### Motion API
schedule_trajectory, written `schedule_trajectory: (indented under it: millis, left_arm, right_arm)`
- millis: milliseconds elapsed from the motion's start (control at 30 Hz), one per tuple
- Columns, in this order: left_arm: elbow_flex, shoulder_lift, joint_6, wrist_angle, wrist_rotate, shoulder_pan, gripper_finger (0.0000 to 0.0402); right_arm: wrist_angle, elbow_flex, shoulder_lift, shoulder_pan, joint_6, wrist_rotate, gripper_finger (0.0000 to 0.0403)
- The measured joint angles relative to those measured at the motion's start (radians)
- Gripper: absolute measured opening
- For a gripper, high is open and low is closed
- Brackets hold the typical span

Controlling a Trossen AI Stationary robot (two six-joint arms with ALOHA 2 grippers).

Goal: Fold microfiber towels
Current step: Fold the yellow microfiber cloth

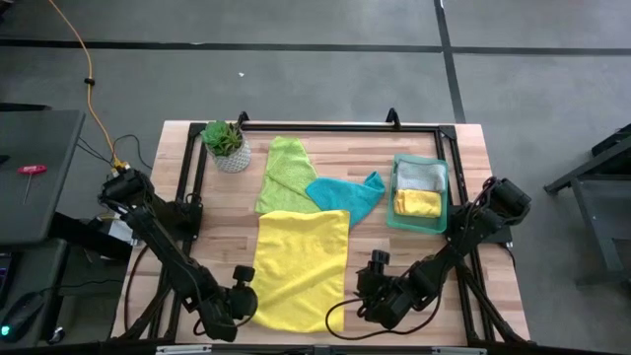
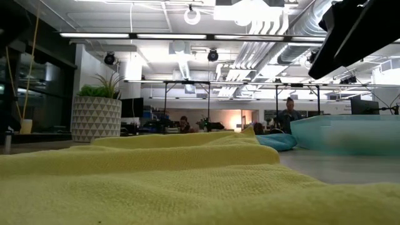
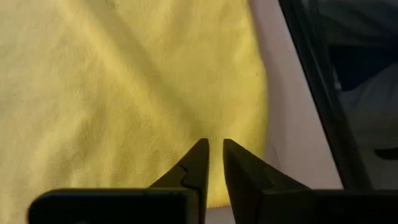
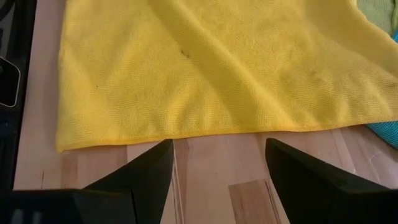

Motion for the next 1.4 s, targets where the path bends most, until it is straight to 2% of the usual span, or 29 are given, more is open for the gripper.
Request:
schedule_trajectory:
  millis: [200, 467, 633, 800, 900, 1000, 1167, 1300, 1400]
  left_arm:
    - [0.0, 0.005, -0.004, -0.044, 0.009, -0.004, 0.0088]
    - [-0.001, 0.005, -0.191, -0.08, 0.163, -0.1, 0.0139]
    - [-0.001, 0.005, -0.335, -0.077, 0.147, -0.147, 0.0142]
    - [-0.001, 0.011, -0.413, -0.071, 0.121, -0.125, 0.0143]
    - [-0.009, 0.027, -0.422, -0.039, 0.13, -0.099, 0.0143]
    - [-0.029, 0.046, -0.433, 0.032, 0.191, -0.071, 0.0143]
    - [-0.043, 0.067, -0.467, 0.026, 0.226, -0.039, 0.0143]
    - [-0.043, 0.067, -0.442, 0.065, 0.223, -0.019, 0.0143]
    - [-0.043, 0.067, -0.432, 0.072, 0.262, -0.005, 0.0143]
  right_arm:
    - [0.0, 0.0, 0.0, 0.0, -0.001, 0.0, 0.0248]
    - [-0.002, 0.0, 0.0, 0.0, -0.001, 0.0, 0.0248]
    - [-0.002, 0.0, 0.0, 0.0, -0.001, 0.001, 0.0248]
    - [-0.002, 0.0, 0.0, 0.0, -0.001, 0.023, 0.0248]
    - [-0.003, 0.0, 0.0, 0.0, -0.001, 0.025, 0.0248]
    - [-0.005, 0.0, 0.0, 0.0, -0.001, 0.026, 0.0248]
    - [-0.006, 0.0, 0.0, 0.0, -0.001, 0.031, 0.0248]
    - [-0.006, 0.0, 0.0, 0.0, -0.009, 0.037, 0.0248]
    - [-0.006, 0.0, 0.0, 0.0, -0.009, 0.037, 0.0248]
